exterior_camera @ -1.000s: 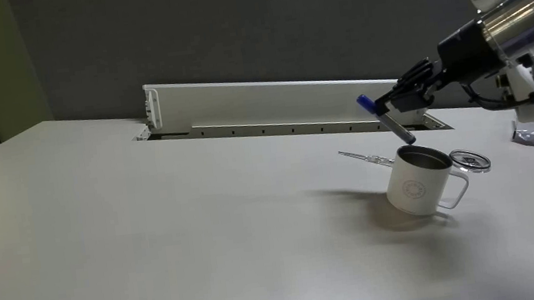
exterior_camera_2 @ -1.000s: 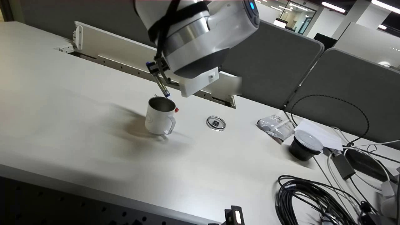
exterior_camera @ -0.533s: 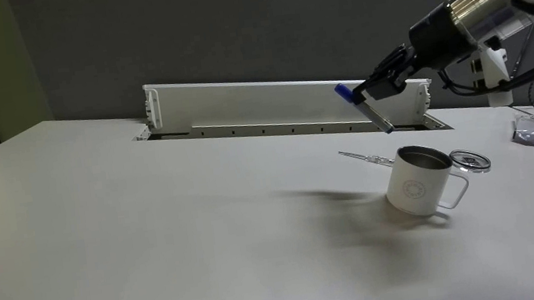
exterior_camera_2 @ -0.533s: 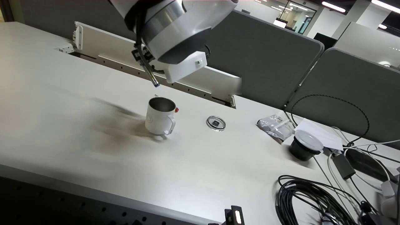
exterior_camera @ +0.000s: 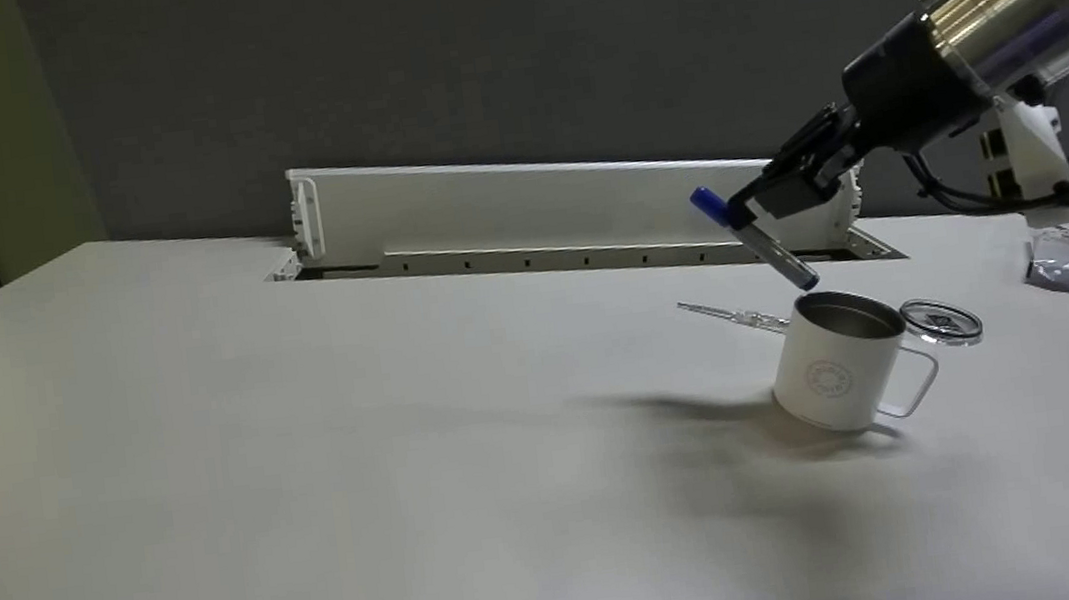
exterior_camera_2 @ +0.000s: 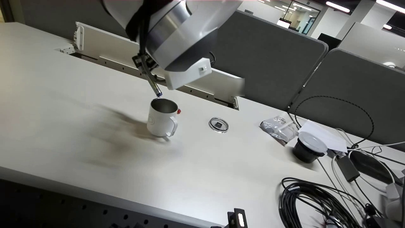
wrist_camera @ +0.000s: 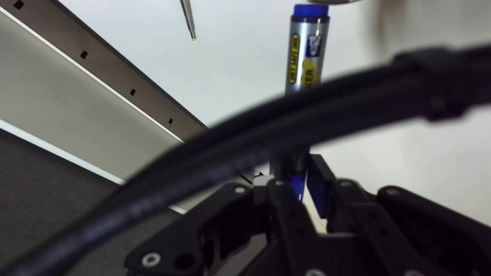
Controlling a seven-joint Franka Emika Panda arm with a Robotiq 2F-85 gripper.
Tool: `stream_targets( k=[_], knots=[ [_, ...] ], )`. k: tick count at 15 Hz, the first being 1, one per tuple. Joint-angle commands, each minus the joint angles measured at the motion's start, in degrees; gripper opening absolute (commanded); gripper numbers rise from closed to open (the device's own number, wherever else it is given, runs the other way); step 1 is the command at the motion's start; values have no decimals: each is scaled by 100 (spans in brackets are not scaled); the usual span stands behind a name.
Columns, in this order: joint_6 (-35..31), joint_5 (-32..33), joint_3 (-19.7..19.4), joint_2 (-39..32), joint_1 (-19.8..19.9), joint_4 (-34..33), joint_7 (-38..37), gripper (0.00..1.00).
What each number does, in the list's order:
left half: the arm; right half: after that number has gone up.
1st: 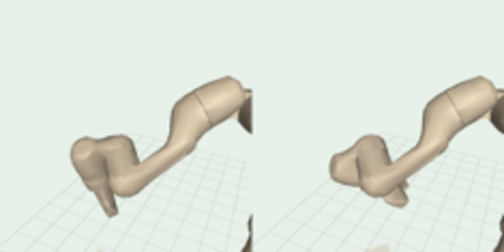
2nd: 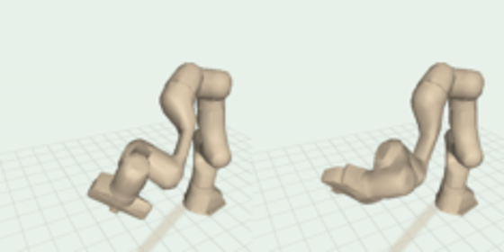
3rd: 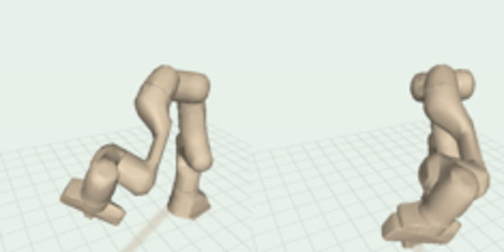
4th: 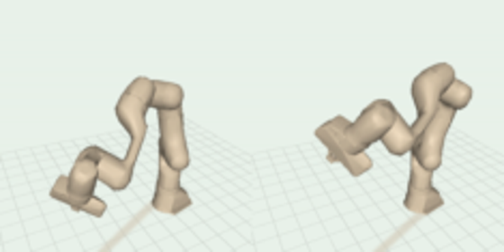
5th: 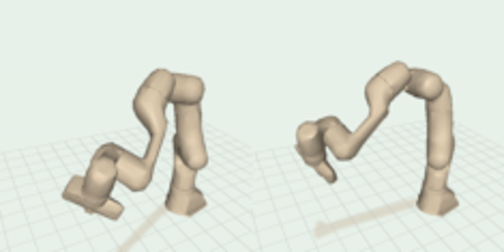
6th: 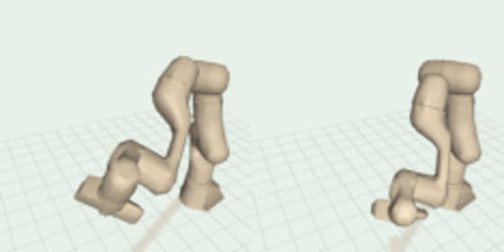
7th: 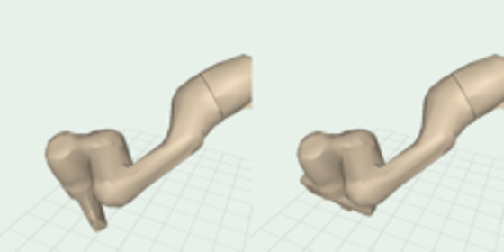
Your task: Pick the marker and the pen one at a time and put them in the cup
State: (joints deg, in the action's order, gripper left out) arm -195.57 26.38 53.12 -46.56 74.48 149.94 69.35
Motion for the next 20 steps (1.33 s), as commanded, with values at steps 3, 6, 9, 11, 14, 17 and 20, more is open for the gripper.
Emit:
stream_targets(
  k=[3,6,9,11,14,17,20],
  knots=[
    [-141,547,-377,-27,-28,-71,-545,7],
    [-112,755,-580,-127,-63,-129,-634,7],
    [-175,953,-805,-262,-65,-155,-747,7],
    [-152,1071,-946,-355,-85,-209,-820,7],
    [-205,1215,-1036,-283,-116,-213,-979,56],
    [-341,1412,-960,-86,-86,-149,-1177,72],
    [-259,1106,-555,50,201,-55,-880,89]
  ],
)
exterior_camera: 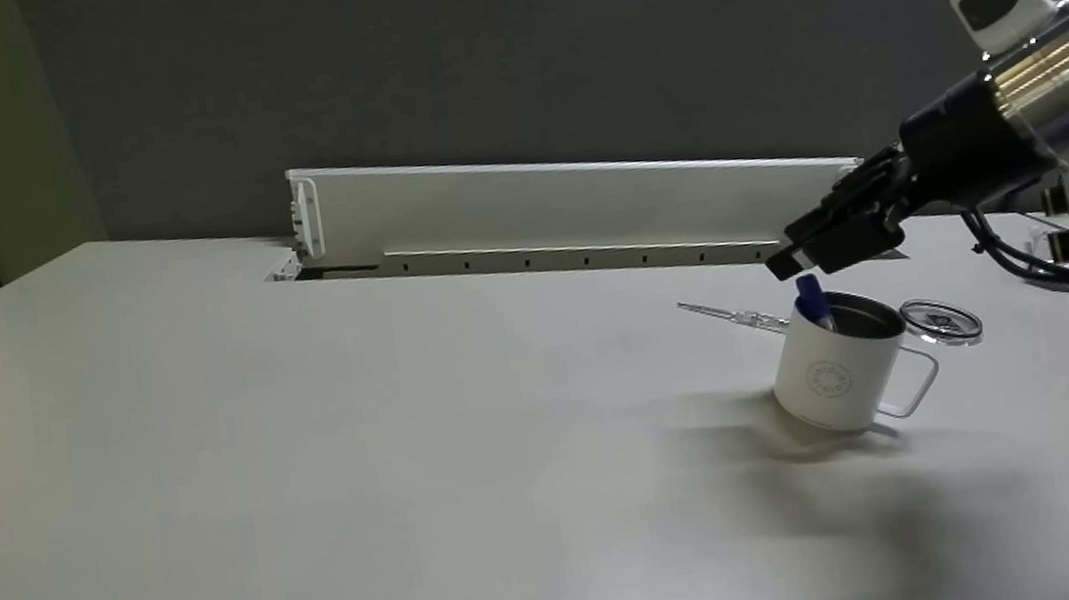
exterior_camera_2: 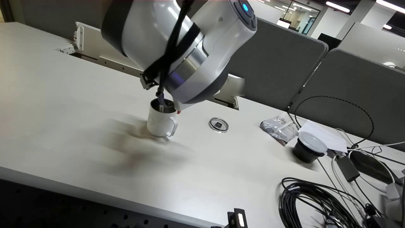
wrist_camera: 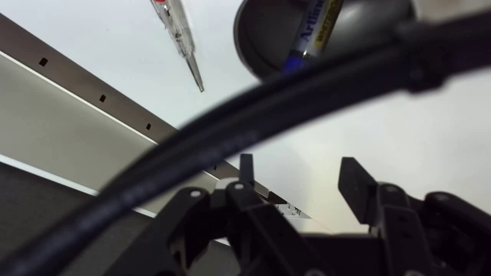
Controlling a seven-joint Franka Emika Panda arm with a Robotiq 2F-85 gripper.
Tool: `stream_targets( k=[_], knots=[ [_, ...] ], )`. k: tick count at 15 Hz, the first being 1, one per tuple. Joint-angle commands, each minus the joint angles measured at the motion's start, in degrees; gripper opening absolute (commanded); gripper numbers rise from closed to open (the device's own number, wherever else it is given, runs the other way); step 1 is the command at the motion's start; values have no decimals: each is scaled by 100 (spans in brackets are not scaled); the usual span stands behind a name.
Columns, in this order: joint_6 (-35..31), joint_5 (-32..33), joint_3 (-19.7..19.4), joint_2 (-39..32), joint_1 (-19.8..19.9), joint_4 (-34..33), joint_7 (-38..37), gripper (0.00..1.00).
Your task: Pick the marker and the pen one at a time and put them in the cup
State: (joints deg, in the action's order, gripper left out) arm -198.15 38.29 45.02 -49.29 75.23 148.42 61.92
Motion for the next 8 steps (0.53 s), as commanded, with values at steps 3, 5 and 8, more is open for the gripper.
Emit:
stream_targets(
  k=[3,5,8],
  knots=[
    [269,-322,-37,1231,-645,-281,-1035,100],
    [796,-588,-131,1377,-1016,-821,-1344,100],
    [1884,-1394,-742,1496,-2040,-1984,-1288,100]
  ],
)
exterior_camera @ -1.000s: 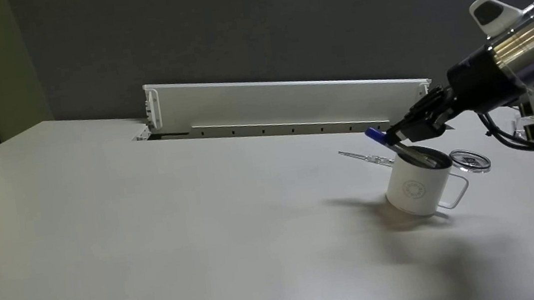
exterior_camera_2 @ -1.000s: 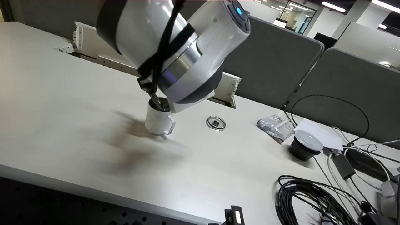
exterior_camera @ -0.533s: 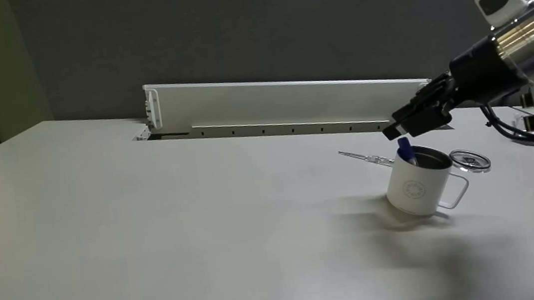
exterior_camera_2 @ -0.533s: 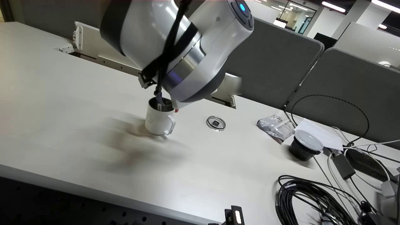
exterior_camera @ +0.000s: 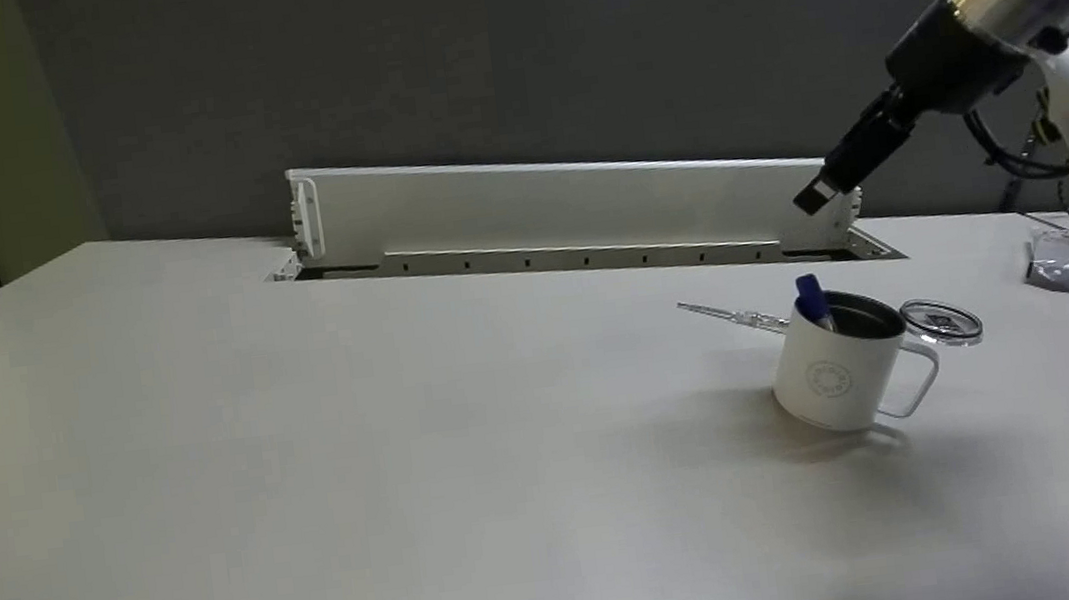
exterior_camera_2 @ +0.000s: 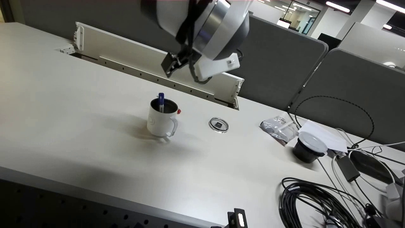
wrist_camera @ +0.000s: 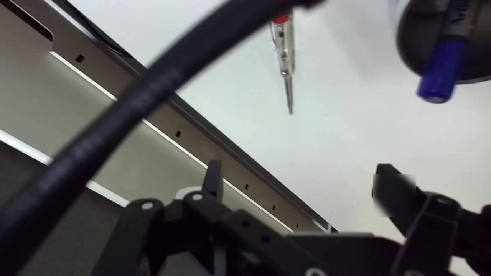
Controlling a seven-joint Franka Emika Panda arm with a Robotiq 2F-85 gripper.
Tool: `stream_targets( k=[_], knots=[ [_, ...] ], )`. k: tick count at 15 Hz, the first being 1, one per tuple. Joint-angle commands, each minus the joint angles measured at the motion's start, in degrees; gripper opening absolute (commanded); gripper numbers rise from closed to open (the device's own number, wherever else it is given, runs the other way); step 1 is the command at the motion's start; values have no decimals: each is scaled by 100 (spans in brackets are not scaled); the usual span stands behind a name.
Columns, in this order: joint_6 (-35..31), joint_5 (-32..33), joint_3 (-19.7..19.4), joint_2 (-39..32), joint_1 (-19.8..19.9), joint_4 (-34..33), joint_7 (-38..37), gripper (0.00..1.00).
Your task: Pick the marker and the pen one at a time and put them in the cup
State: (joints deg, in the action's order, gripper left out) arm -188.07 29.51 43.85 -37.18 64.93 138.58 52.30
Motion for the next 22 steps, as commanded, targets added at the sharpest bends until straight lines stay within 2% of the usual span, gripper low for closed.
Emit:
stream_targets(
  k=[1,2,5,6,7,8,10,14,18,22],
  knots=[
    [1261,-629,-994,348,-1457,-1356,-411,100],
    [1689,-758,-1336,353,-1850,-1724,-398,100],
    [2908,-405,-2411,50,-3057,-2758,-916,100],
    [3253,-832,-2828,-9,-3587,-2895,-631,100],
    [3647,-1099,-2921,-127,-3800,-3006,-391,100],
    [3065,-1357,-2950,235,-3671,-2561,-147,100],
    [3084,-1612,-3154,121,-4004,-2648,-50,100],
    [3053,-1652,-3212,150,-3974,-2641,31,100],
    [3214,-1898,-3412,-293,-4172,-2717,400,100],
    [3199,-2069,-3333,-624,-4208,-2714,894,100]
  ],
)
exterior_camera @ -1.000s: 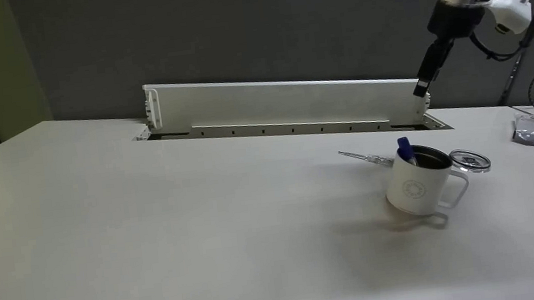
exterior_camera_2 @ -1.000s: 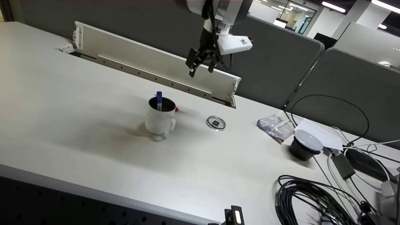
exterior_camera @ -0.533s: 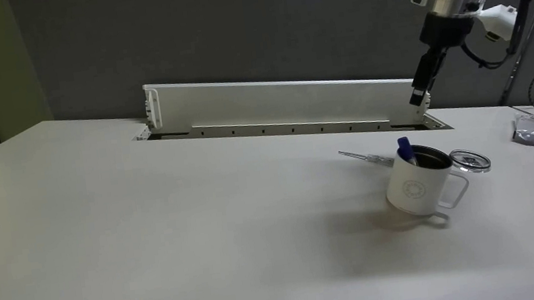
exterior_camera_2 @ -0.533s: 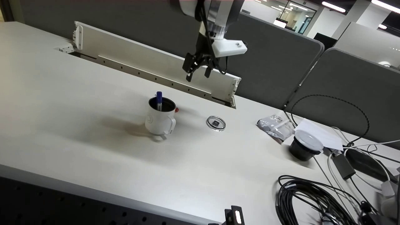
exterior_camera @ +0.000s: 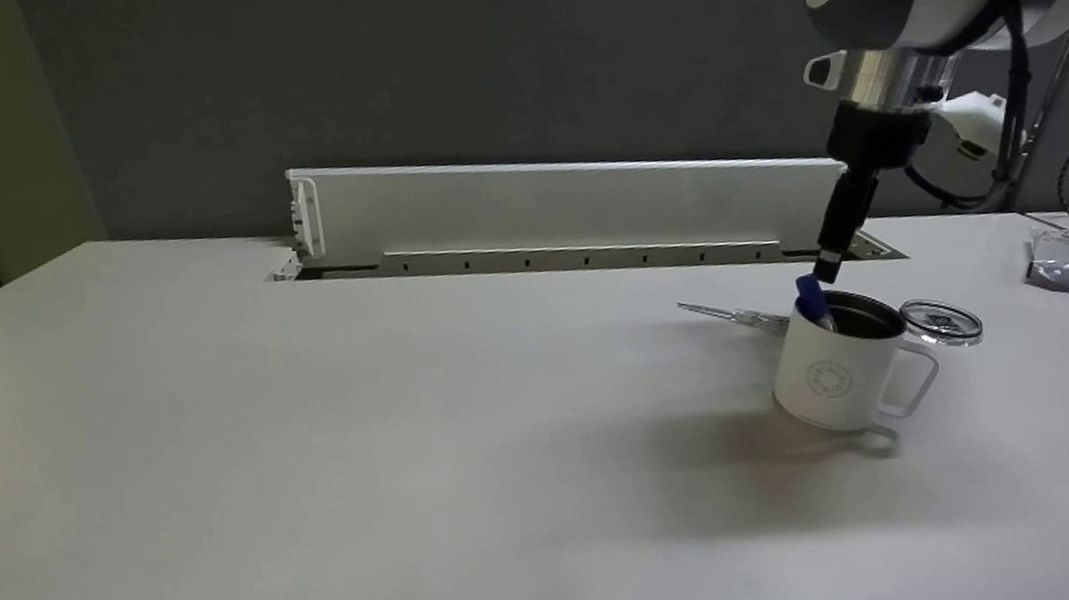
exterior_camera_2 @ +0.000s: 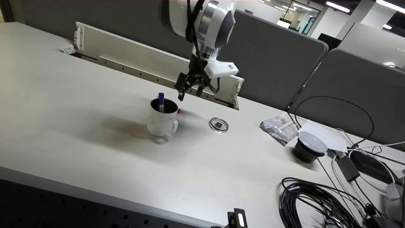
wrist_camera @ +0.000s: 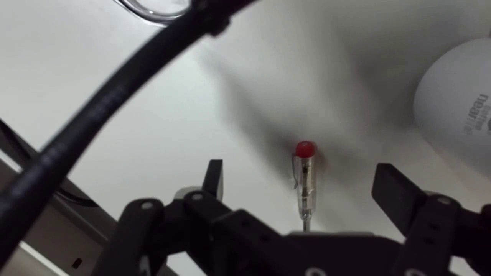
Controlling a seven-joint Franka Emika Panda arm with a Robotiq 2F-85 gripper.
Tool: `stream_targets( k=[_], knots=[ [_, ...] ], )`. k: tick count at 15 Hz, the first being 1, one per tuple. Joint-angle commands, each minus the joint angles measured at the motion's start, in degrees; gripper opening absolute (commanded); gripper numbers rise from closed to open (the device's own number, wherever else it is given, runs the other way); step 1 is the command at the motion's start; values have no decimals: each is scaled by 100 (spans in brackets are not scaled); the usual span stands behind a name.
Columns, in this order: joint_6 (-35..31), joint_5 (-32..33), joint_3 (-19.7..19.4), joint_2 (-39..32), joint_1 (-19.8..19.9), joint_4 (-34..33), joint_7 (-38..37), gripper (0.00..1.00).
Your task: Pick the marker and the pen one at a time and put them in the cup
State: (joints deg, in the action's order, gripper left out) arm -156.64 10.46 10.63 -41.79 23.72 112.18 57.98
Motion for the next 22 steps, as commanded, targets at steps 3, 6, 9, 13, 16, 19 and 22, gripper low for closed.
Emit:
stream_targets(
  k=[3,6,9,13,16,19,22],
  knots=[
    [-170,-206,107,-315,-67,16,705,100],
    [-553,-181,196,-508,-72,9,996,74],
    [-682,-171,227,-677,-89,-59,1122,63],
    [-806,-156,256,-798,-68,-90,1228,38],
    [-832,-148,261,-796,-48,-105,1285,20],
    [-429,-119,25,-615,-204,-122,1148,4],
    [30,247,-466,109,-580,195,1176,7]
  ],
)
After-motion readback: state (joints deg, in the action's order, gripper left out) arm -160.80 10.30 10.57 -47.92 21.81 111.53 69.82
